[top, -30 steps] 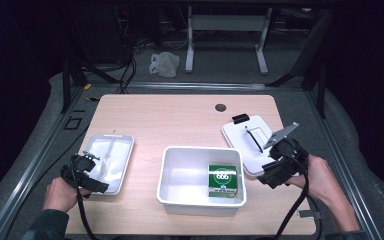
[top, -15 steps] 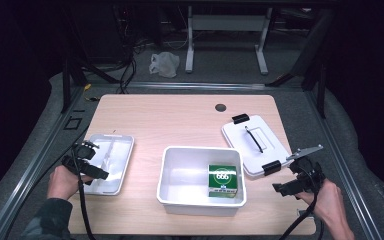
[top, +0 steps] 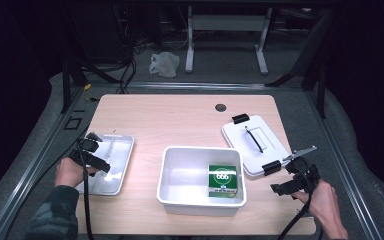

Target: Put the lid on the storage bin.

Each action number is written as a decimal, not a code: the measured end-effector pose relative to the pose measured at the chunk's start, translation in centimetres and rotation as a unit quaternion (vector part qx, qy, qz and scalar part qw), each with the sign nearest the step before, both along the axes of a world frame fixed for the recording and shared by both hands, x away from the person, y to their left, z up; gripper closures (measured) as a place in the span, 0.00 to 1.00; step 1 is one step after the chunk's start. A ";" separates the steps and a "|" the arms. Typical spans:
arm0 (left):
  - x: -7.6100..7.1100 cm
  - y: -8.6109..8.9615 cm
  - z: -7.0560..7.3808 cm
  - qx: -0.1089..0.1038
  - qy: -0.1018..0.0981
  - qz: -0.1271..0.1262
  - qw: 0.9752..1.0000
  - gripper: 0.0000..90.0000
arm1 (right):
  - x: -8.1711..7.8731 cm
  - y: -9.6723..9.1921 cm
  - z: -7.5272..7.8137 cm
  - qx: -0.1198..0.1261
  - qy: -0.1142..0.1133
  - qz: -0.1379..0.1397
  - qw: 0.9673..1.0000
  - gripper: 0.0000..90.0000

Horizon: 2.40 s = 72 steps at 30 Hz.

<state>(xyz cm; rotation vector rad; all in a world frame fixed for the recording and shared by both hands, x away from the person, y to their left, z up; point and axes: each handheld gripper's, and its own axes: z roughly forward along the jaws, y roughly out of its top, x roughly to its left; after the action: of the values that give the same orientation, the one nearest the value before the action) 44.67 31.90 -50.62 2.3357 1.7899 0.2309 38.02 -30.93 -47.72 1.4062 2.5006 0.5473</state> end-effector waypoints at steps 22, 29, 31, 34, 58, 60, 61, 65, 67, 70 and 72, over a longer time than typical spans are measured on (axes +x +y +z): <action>3.5 -0.2 -1.8 -0.011 0.041 0.029 0.999 0.82 | -0.2 0.2 -0.3 -0.010 0.010 0.010 1.000 0.01; 3.6 -0.9 -2.1 0.004 0.039 0.032 0.999 0.92 | -0.3 0.3 -0.4 -0.012 0.015 0.010 1.000 0.01; 3.6 -0.9 -2.1 0.007 0.037 0.035 0.999 0.93 | -0.4 0.2 -0.4 -0.012 0.015 0.010 1.000 0.01; 3.6 -0.9 -2.1 0.019 0.037 0.040 0.998 0.98 | -0.4 0.2 -0.4 -0.013 0.013 0.010 1.000 0.01; 2.0 0.1 4.2 0.001 -0.012 -0.051 0.999 0.99 | -0.4 0.1 -0.8 -0.025 0.023 0.016 0.999 0.01; 1.8 0.1 5.1 0.002 -0.018 -0.071 0.997 0.99 | -0.4 0.1 -0.8 -0.025 0.021 0.017 0.999 0.01; 1.6 0.0 5.7 0.003 -0.022 -0.086 0.996 0.99 | -0.4 0.1 -0.8 -0.025 0.022 0.017 0.999 0.01; 1.0 -0.3 7.6 -0.002 -0.036 -0.121 0.992 0.99 | -0.4 0.1 -0.8 -0.024 0.024 0.018 0.999 0.01; 0.7 -0.6 8.7 -0.003 -0.040 -0.138 0.990 0.99 | -0.4 0.1 -0.9 -0.025 0.025 0.020 0.999 0.01; 0.3 -1.2 10.0 -0.010 -0.045 -0.165 0.985 0.99 | -0.4 0.1 -1.0 -0.023 0.026 0.021 0.999 0.00; 0.0 -1.7 11.0 -0.013 -0.052 -0.181 0.982 0.99 | -0.4 0.1 -1.0 -0.023 0.028 0.021 0.999 0.00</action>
<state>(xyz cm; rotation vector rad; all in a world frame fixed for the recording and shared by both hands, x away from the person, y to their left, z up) 44.65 30.18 -39.62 2.5219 1.2841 0.2647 37.60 -30.86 -48.76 1.3741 2.5735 0.4608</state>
